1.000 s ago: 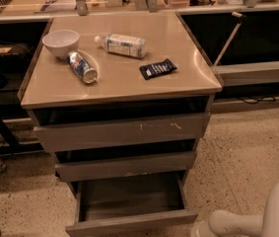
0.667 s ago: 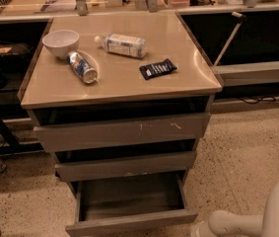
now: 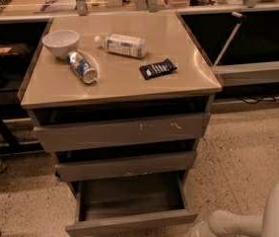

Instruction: Close bottom drawer

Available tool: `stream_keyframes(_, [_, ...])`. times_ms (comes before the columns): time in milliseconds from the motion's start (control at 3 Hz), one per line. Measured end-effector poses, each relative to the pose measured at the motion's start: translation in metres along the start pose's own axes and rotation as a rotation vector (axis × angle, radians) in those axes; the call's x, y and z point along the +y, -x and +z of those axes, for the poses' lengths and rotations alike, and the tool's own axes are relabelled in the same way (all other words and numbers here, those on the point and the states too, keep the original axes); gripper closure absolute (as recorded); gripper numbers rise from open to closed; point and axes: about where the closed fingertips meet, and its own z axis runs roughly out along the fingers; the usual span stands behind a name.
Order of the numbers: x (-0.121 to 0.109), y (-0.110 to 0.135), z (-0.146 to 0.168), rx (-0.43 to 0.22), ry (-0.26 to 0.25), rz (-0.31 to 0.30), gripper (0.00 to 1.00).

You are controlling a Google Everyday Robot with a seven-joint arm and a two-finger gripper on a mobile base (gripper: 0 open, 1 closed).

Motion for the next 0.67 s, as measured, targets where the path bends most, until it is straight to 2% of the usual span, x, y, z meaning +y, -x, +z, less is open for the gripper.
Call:
stream_keyframes(333, [0.0000,0.0000,0.0000,0.000,0.000,0.000,0.88])
stream_keyframes(667, [-0.0001,0.0003,0.0006,0.000,0.000,0.000,1.00])
